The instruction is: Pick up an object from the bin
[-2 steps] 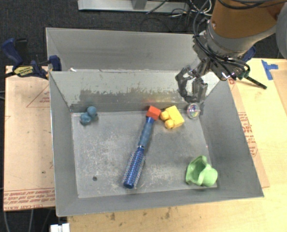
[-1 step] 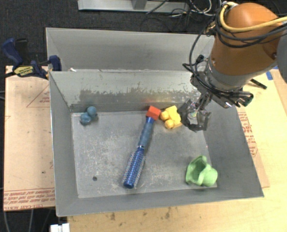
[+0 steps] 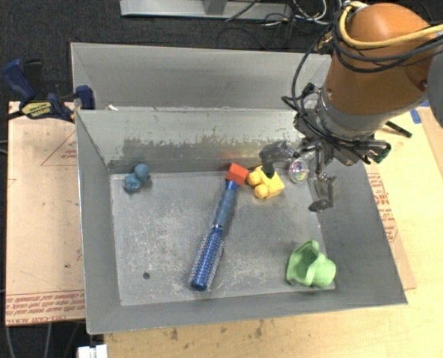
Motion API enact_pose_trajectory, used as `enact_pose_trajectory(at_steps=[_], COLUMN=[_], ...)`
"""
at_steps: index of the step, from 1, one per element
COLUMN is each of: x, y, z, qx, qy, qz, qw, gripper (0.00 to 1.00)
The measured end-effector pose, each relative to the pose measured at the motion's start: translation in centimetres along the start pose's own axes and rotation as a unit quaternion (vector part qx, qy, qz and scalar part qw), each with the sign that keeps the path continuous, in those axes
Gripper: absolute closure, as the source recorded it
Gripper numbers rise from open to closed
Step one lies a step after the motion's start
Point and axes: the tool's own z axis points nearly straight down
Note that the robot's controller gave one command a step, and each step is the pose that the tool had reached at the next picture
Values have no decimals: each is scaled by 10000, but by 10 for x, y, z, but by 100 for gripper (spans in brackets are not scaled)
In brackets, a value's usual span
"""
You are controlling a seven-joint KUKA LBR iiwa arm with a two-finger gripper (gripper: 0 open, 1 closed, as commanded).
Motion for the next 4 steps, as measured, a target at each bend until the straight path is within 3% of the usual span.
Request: enact_pose_trajectory(at_steps=[1, 2, 3, 4], x=[43, 78, 124, 111], y=[78, -8, -14, -89], z=[105, 126, 196, 185], qx=[-48, 20, -19, -34], qy=[48, 5, 20, -47], qz=[374, 793, -338, -374], qw=[9993, 9968, 9994, 9993], gripper=[0, 0, 0, 0])
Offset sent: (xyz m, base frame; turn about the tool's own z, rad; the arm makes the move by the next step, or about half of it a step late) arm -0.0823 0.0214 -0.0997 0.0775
